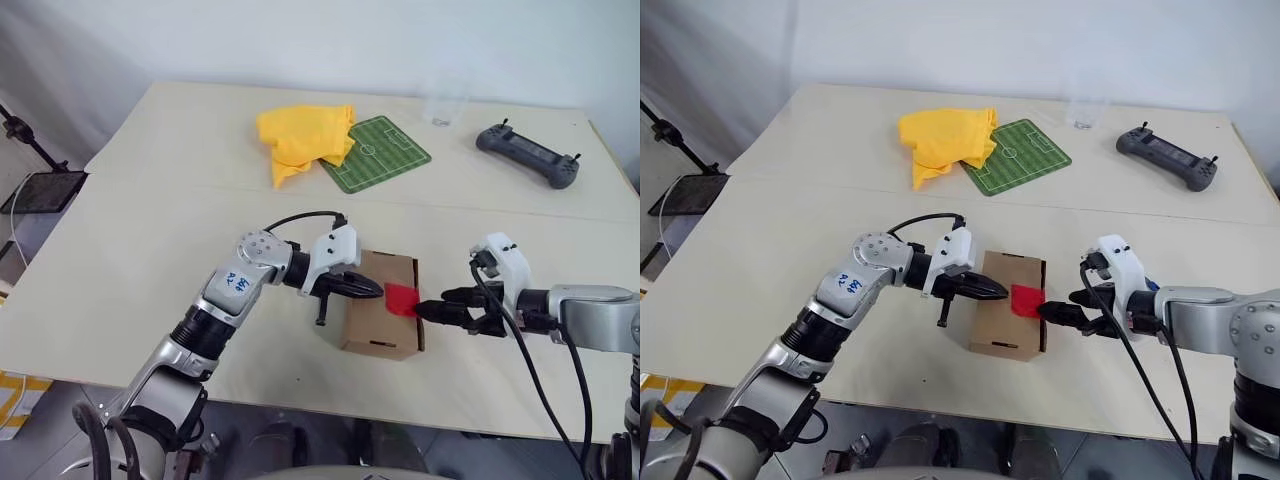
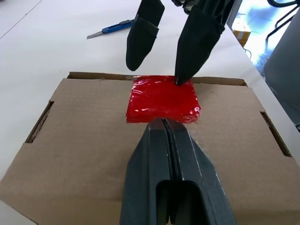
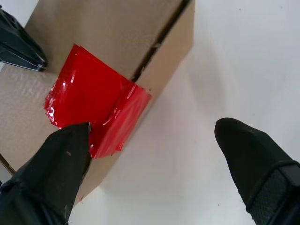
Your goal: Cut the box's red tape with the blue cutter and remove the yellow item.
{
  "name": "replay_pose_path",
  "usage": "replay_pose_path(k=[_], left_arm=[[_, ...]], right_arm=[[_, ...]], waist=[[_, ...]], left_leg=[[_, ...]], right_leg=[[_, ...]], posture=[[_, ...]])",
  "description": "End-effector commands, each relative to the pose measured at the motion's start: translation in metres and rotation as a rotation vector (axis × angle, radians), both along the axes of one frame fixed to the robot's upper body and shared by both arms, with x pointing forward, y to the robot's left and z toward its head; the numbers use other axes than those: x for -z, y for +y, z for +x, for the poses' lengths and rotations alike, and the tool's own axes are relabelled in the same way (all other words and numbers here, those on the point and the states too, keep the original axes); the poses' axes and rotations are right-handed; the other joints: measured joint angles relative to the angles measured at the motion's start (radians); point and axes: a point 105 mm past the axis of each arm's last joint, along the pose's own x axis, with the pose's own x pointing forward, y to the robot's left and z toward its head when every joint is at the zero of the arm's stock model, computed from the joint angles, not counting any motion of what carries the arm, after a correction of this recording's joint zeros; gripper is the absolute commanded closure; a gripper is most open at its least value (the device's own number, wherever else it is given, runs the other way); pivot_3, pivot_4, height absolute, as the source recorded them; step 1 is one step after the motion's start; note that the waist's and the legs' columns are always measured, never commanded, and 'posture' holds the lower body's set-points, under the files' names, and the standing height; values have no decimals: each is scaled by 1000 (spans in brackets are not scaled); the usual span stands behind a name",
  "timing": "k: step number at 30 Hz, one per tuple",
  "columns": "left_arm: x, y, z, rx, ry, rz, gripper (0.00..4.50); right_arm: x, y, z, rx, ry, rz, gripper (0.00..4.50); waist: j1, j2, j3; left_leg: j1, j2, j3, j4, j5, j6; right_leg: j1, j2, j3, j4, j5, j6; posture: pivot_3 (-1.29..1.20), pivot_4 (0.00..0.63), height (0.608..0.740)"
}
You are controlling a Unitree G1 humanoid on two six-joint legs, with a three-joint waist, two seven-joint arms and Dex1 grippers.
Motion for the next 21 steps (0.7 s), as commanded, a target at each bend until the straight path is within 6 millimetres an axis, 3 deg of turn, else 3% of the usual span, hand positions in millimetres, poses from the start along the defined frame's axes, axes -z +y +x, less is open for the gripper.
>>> replay_pose_path(k=[1,8,15,21], left_arm=[[3,-1,-4,10,-1,6,4500],[7,-3,-8,17,17,6,4500],[7,-3,-10,24,22,10,4500],[8,-3,-11,24,23,16,4500]], right_arm=[[5,-16,-3,60,36,-31,39],[9,-16,-4,66,49,-32,39],[9,-1,13,71,7,-75,39],[14,-8,11,73,-1,-223,39]], waist=[[-1,0,0],[0,0,0],[-4,0,0],[-7,0,0]], left_leg=[[0,0,0,0,0,0],[0,0,0,0,0,1],[0,0,0,0,0,1],[0,0,0,0,0,1]], right_leg=[[0,0,0,-1,0,0],[0,0,0,-2,0,1],[1,0,0,-2,1,1],[1,0,0,-2,1,1]], posture=[[0,150,740],[0,150,740],[0,150,740],[0,150,740]])
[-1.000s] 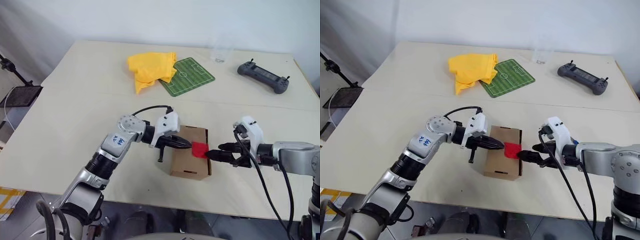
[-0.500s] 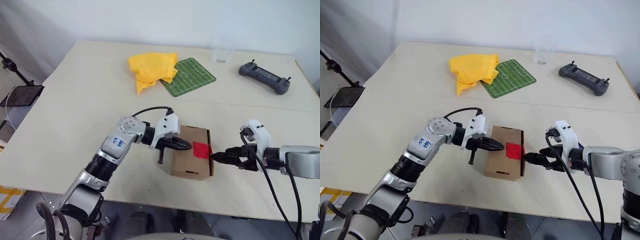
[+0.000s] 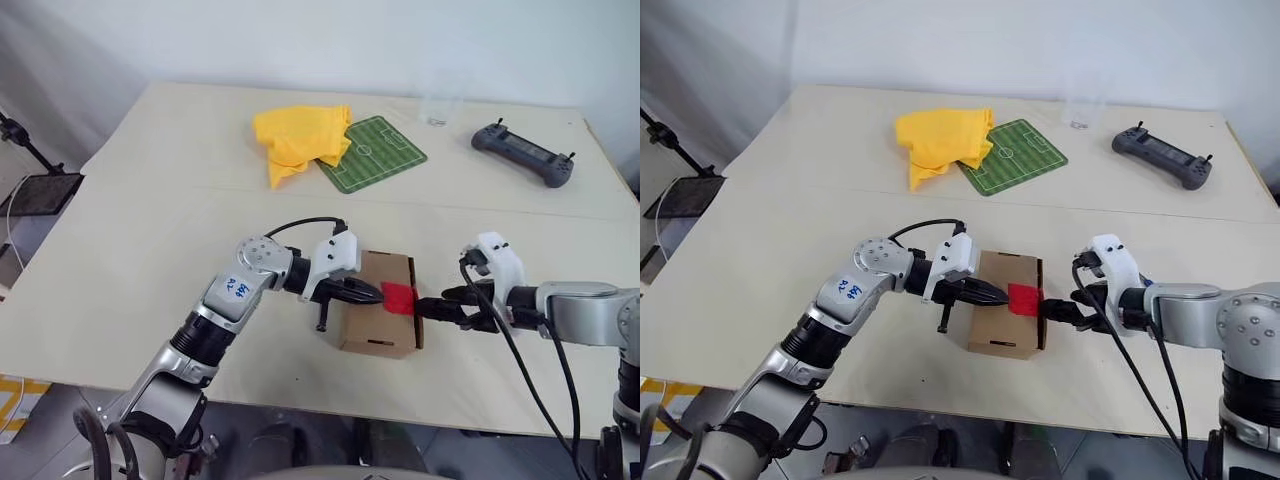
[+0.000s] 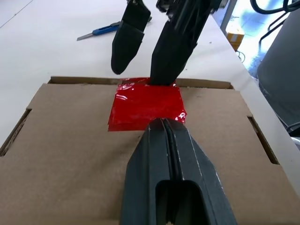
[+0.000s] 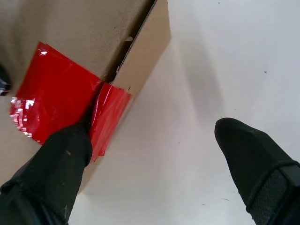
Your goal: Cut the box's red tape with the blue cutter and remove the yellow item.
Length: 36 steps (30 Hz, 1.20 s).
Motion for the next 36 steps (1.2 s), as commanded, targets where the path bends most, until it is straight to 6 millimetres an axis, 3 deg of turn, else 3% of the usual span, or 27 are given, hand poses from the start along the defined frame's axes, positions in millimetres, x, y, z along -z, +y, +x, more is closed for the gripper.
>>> replay_pose_path(k=[1,7,15,20,30,33,36], left_arm=[[5,-2,-5,15,7,21,4500],[8,1,-6,5,18,32,4500],[8,-2,-6,11,18,29,4500],[7,-1,-6,12,15,30,4500],[6,-1,-5,8,4,34,4500],[6,-1,-5,8,3,32,4500],[6,-3,-6,12,3,29,4500]], right_arm=[[8,-17,-2,51,5,-157,39],[7,-40,-7,78,-17,-256,39],[14,-46,-3,101,-41,-226,39],[8,-52,-1,121,-65,-196,39],[-31,-39,3,71,-134,-66,39],[-26,-28,3,42,-109,-50,39],[-6,-22,3,30,-84,-118,39]], waist=[[0,0,0],[9,0,0],[6,0,0],[6,0,0],[5,0,0],[5,0,0],[6,0,0]], left_leg=[[0,0,0,0,0,0],[0,0,0,0,-1,2],[-2,0,0,-1,-2,1],[-2,0,0,0,-2,1],[-2,0,0,-1,-2,1],[-2,0,0,-1,-2,1],[-2,0,-1,-1,-2,1]], right_leg=[[0,0,0,0,0,0],[1,-1,0,-1,0,0],[-1,0,-1,-3,0,1],[0,0,-1,-3,0,1],[-1,0,-1,-3,0,1],[-1,0,-1,-3,0,1],[-1,0,-1,-3,0,0]], posture=[[0,150,740],[0,150,740],[0,150,740],[0,150,740],[0,150,740],[0,150,740],[0,150,740]])
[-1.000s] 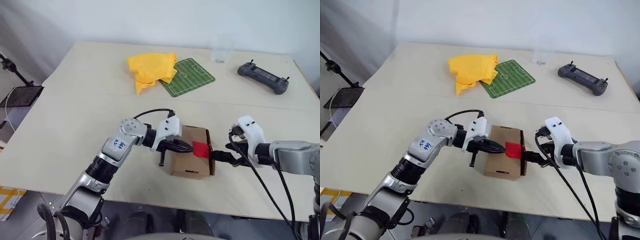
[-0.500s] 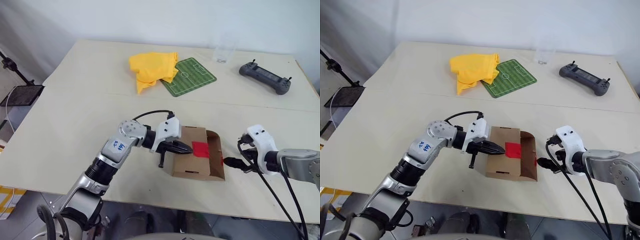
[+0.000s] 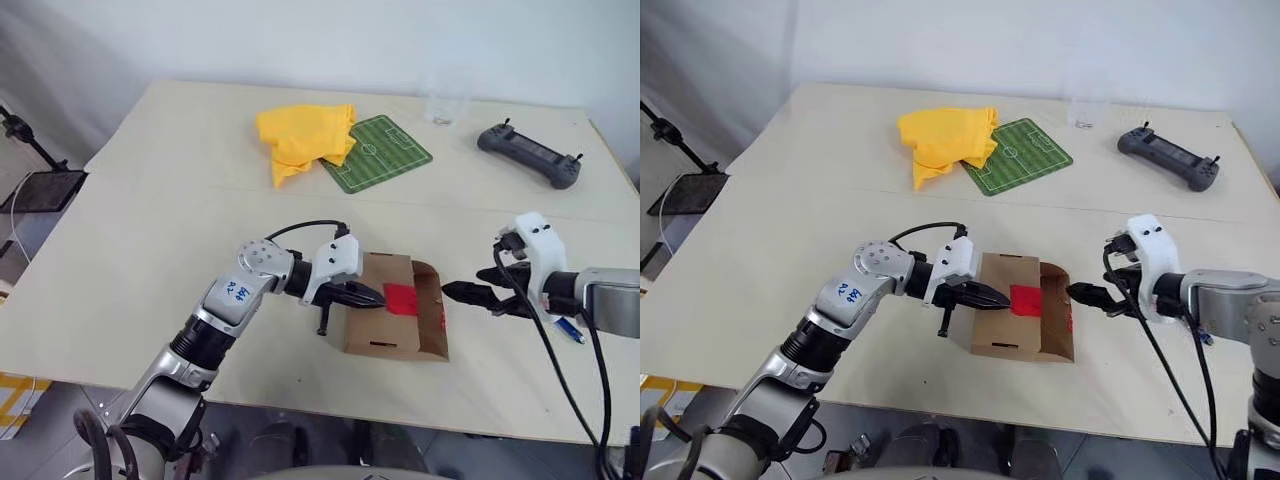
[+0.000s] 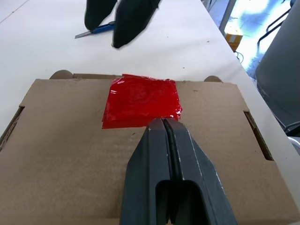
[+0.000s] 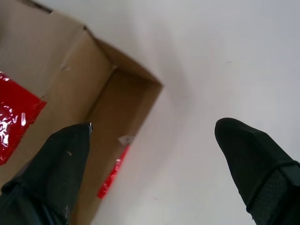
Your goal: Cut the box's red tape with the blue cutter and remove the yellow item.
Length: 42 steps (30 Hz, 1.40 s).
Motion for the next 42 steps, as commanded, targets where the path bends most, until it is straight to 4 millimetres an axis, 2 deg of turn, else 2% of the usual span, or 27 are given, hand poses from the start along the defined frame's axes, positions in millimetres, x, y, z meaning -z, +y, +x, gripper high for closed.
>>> replay_pose_path(k=[1,9,12,16,20,23,27,30,32,39,42], left_arm=[[4,-3,-1,4,-2,26,4500],[4,-2,-1,-1,-4,25,4500],[4,-2,-1,0,-3,24,4500],[4,-2,-1,-1,-5,25,4500],[5,0,0,-5,-7,32,4500],[6,0,-1,-2,-6,35,4500],[6,-1,-2,2,-4,35,4500],[6,0,-2,2,-5,35,4500],[5,1,-1,0,-6,35,4500],[5,4,-3,-6,-4,36,4500],[4,6,-4,-15,-5,41,4500]], right_arm=[[13,5,0,-11,-6,-83,39],[38,-1,0,-51,-54,-254,39],[43,-3,1,-52,-77,-245,39],[40,-2,5,-41,-126,-203,39],[15,-13,1,41,-70,68,39],[13,-22,-6,76,60,213,39],[19,-26,-9,83,174,321,39],[23,-23,-4,84,217,386,39],[25,-13,-1,48,251,440,39],[40,10,0,-21,335,462,39],[45,17,-3,-56,381,461,603]], waist=[[-1,0,0],[1,0,0],[-1,0,0],[-1,0,0],[0,0,0],[-1,1,1],[-2,1,1],[-3,2,0],[-3,2,0],[-6,2,0],[-14,2,0]], left_leg=[[0,0,0,0,0,0],[0,0,0,0,0,0],[1,0,1,0,0,0],[1,0,1,1,1,-1],[1,0,0,0,2,-2],[1,0,0,0,2,-1],[1,0,0,-1,1,-1],[1,0,0,-2,1,-1],[1,0,1,-2,1,-1],[2,0,0,-2,2,-2],[2,0,0,-2,2,-2]], right_leg=[[0,0,0,0,0,0],[0,0,0,0,0,0],[1,0,0,-1,0,0],[1,0,0,0,0,1],[1,0,0,0,0,1],[1,0,0,1,0,1],[1,0,0,0,0,0],[0,0,0,0,0,0],[0,0,0,0,0,0],[0,0,0,1,0,0],[0,0,0,1,0,0]], posture=[[0,150,740],[0,150,740],[0,150,740],[0,150,740],[0,150,740],[0,150,740],[0,150,740],[0,150,740],[0,150,740],[0,150,740],[0,150,740]])
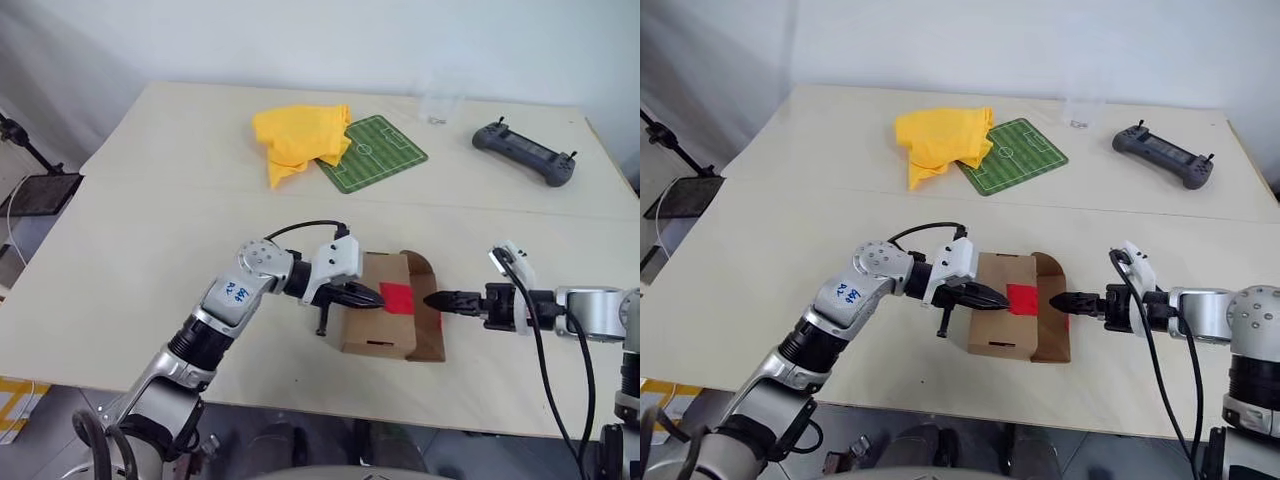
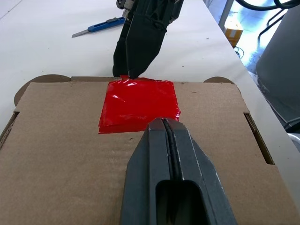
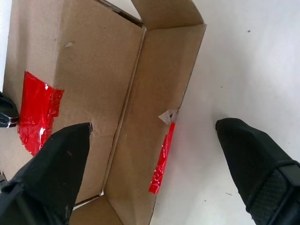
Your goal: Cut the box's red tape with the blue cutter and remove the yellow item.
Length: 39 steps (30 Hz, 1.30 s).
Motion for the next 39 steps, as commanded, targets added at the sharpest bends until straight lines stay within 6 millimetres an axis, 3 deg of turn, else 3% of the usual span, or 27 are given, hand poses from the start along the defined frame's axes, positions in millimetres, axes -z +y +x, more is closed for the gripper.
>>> replay_pose_path(k=[1,8,18,21,23,26,36,39], left_arm=[[4,3,-3,-8,11,21,4500],[4,8,-6,-19,13,27,4500],[3,7,-7,-28,10,24,4500],[3,7,-6,-32,9,25,4500],[3,7,-6,-35,10,24,4500],[3,6,-5,-41,17,14,4500],[-7,-17,7,-168,208,-238,4500],[2,-32,10,-203,197,-247,4500]], right_arm=[[12,12,-9,-73,78,29,930],[16,14,-8,-113,111,31,3210],[22,38,-3,-212,134,63,3210],[24,38,-1,-203,135,62,3830],[23,35,1,-187,128,57,4476],[18,27,3,-161,106,34,4476],[-42,-3,-8,-198,-35,-140,4476],[-75,-11,-13,-215,-98,-230,4476]], waist=[[-5,0,0],[-13,0,0],[-15,0,0],[-15,0,0],[-16,0,0],[-14,0,0],[12,4,3],[14,5,4]], left_leg=[[0,0,0,0,0,0],[0,0,0,-2,0,0],[0,0,0,-2,0,-1],[0,0,0,-2,0,-1],[0,0,0,-2,0,-1],[0,0,0,-2,1,-2],[-2,0,0,-2,0,-1],[-2,0,0,-3,0,-1]], right_leg=[[0,0,0,0,0,0],[0,0,0,0,0,0],[0,0,0,0,0,0],[0,0,0,0,0,0],[-1,0,0,0,0,0],[-1,0,0,0,0,0],[-3,0,0,-1,0,0],[-3,0,-1,-3,0,0]], posture=[[0,150,740],[0,150,740],[0,150,740],[0,150,740],[0,150,740],[0,150,740],[0,150,740],[0,150,740]])
